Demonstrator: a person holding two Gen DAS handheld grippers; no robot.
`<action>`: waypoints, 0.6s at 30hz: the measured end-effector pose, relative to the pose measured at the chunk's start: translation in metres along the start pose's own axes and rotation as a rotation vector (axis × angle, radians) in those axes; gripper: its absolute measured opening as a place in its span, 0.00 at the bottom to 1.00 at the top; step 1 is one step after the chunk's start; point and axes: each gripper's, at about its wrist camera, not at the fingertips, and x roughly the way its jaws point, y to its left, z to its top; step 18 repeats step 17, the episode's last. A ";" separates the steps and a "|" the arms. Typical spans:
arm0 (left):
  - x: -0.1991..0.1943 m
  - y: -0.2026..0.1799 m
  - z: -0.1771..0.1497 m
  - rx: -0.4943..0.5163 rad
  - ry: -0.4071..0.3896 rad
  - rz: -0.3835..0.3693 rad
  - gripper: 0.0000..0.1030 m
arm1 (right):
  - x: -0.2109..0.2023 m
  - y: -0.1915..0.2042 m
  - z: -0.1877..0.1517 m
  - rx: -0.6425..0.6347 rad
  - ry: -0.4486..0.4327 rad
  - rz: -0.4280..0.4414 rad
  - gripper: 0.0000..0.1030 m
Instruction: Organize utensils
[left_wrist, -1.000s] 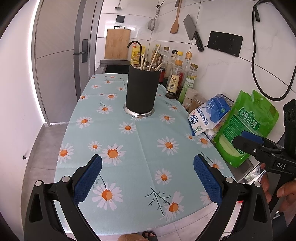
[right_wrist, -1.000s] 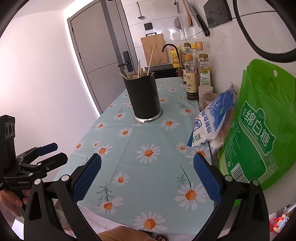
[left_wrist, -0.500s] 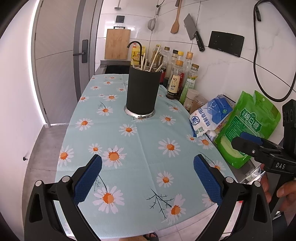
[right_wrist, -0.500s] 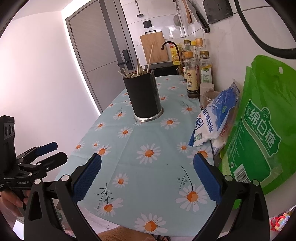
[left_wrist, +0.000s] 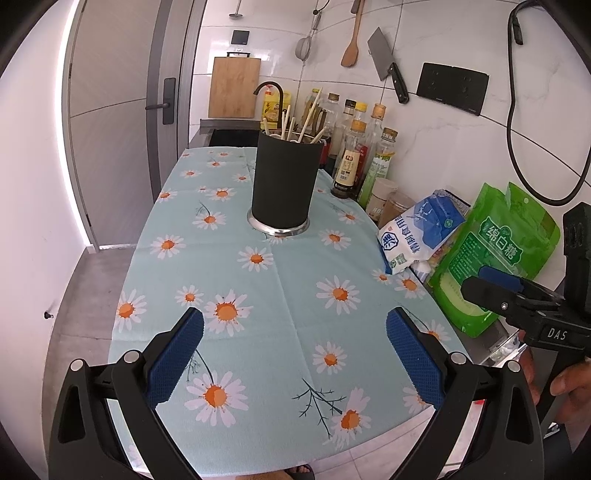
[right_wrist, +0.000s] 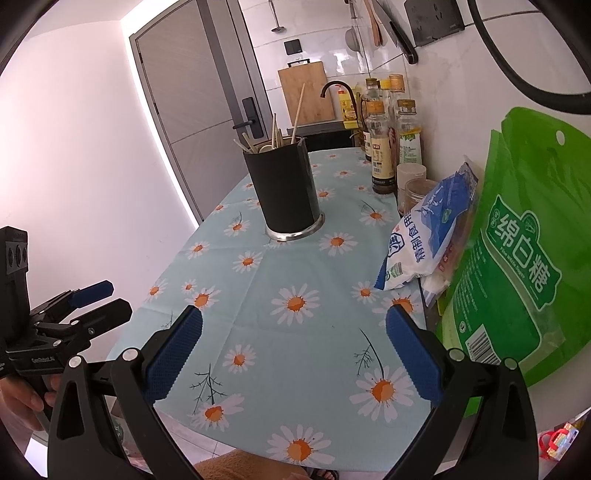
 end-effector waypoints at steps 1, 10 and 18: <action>0.000 0.000 0.000 0.001 -0.001 0.001 0.94 | 0.000 0.000 0.000 -0.001 -0.001 0.000 0.95; 0.002 -0.001 0.004 0.002 0.004 -0.011 0.94 | 0.002 -0.001 0.001 -0.002 -0.001 0.000 0.95; 0.004 -0.002 0.006 0.001 0.012 0.002 0.94 | 0.005 -0.001 0.001 -0.007 -0.001 0.008 0.95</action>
